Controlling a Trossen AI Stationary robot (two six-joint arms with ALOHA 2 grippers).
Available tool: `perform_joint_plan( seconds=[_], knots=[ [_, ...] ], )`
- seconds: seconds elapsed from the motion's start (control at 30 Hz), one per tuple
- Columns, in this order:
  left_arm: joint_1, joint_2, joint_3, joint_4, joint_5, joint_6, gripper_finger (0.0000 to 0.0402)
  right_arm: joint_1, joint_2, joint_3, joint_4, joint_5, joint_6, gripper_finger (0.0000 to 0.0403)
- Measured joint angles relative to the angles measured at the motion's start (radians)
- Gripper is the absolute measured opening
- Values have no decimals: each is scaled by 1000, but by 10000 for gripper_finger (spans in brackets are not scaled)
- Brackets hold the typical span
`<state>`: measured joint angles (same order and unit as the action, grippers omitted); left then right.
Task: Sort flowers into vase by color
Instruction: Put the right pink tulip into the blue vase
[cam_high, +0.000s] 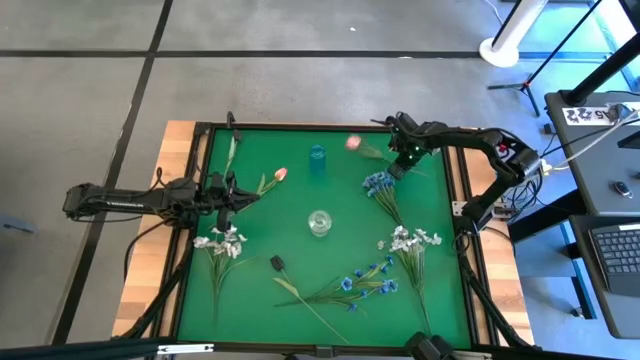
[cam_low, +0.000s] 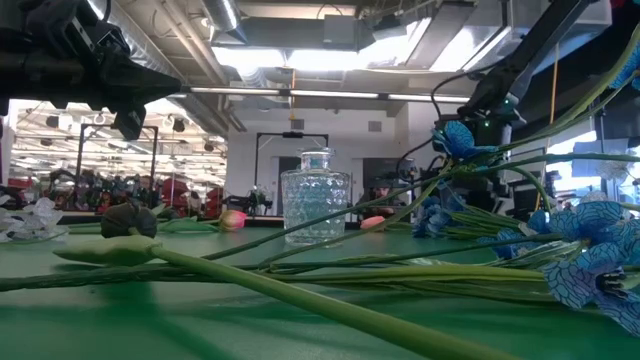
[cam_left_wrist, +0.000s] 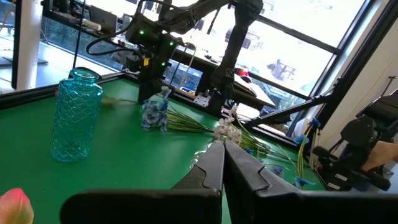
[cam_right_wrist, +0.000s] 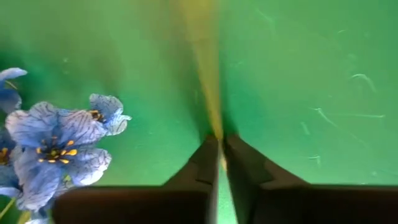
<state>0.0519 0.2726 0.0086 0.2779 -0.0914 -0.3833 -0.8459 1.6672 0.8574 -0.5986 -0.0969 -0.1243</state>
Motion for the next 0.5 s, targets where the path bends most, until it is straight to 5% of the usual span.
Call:
perform_joint_plan(
  seconds=[0.27,0.5],
  knots=[
    [0,0,0,0,0,0,0,0,-38,-3,-2,-21,64,4],
    [0,0,0,0,0,0,0,2,-253,-5,-2,-41,94,2]
  ],
)
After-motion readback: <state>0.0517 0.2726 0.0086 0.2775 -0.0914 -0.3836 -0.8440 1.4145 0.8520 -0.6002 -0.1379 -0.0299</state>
